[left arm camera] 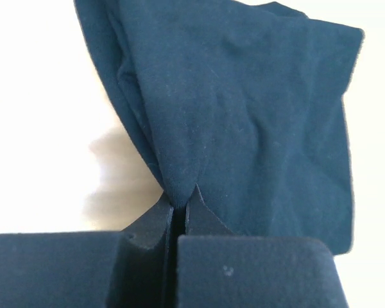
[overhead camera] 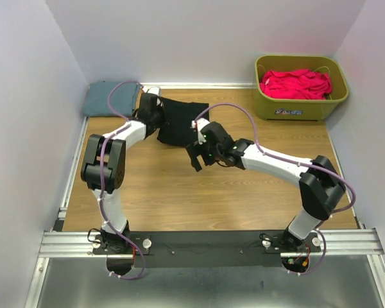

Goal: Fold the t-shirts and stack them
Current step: Neatly place the folded tshirt to the corner

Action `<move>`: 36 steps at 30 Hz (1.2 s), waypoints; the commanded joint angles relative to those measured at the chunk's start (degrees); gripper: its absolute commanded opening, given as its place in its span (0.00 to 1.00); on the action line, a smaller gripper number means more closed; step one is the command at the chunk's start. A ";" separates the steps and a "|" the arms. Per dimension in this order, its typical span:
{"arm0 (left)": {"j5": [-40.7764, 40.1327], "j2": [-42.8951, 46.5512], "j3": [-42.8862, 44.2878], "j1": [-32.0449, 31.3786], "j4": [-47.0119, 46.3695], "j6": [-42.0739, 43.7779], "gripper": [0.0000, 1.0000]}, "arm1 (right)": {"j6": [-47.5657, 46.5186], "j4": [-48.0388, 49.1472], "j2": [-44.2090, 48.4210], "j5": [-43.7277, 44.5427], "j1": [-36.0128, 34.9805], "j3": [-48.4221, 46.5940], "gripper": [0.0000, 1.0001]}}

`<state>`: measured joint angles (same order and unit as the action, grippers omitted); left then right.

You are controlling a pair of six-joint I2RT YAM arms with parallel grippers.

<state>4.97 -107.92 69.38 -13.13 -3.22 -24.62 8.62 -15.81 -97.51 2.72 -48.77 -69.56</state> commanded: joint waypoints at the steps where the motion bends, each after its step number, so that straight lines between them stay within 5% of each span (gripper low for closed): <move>1: -10.15 -4.22 9.44 0.90 8.30 12.74 0.00 | 4.55 -7.03 4.17 2.03 1.66 4.34 1.00; 14: -24.65 -15.39 30.36 5.04 13.16 31.37 0.00 | 12.47 -23.11 16.03 8.44 2.63 11.46 1.00; 36: -19.30 -21.28 48.91 15.05 18.08 45.37 0.00 | 13.70 -33.67 17.45 18.28 2.81 6.54 1.00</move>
<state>-16.32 -129.12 115.48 -0.54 13.67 18.74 22.41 -47.16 -80.07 17.87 -46.37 -60.69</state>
